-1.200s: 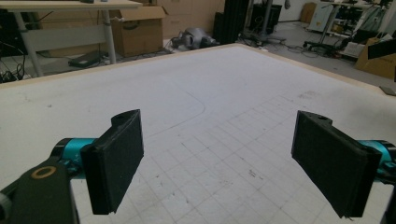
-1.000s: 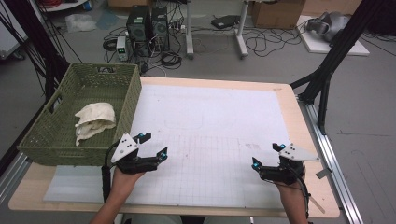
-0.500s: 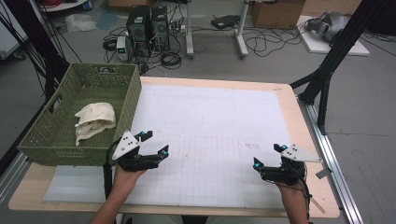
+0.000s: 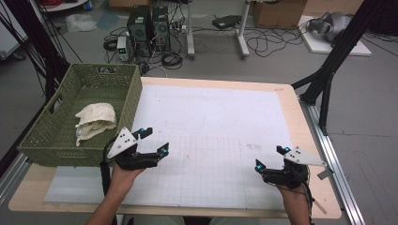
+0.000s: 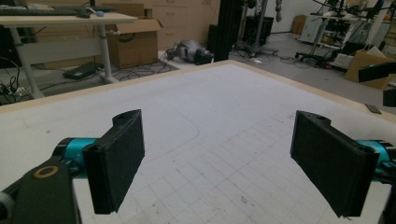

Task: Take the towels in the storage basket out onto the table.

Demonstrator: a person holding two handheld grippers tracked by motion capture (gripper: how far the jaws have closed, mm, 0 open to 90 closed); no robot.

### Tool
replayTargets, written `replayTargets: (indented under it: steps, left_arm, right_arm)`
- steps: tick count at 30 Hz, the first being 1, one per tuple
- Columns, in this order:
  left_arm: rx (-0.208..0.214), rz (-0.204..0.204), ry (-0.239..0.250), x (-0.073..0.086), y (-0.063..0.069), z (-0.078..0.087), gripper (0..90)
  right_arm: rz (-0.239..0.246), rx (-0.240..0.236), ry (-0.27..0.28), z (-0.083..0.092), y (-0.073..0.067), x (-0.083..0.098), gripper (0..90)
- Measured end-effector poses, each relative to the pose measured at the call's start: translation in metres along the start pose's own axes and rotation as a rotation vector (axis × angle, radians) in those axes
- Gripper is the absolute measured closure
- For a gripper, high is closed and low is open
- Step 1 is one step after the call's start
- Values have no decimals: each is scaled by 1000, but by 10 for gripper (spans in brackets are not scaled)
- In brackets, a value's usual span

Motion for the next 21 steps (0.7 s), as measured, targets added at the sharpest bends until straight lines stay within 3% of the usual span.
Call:
replayTargets:
  steps: [5, 13, 21]
  left_arm:
    - [10, -4, 12, -11, 0, 5, 179]
    - [-1, -12, 32, -35, -12, 21, 178]
    - [-30, -18, 56, -62, -33, 40, 177]
  right_arm:
    - [0, -6, -3, 0, -1, 0, 65]
    - [1, -3, 2, 1, 0, 0, 65]
    - [-2, -7, 2, -1, -2, -1, 65]
Point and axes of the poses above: each handheld gripper's, and its own axes: z roughly backward along the jaws, x roughly out of its underside, y roughly to its right, the point moved 6 cm from there along -z, roughly forward along the jaws, and after that the axes turned 8 degrees about x, right-handed, at the moved point
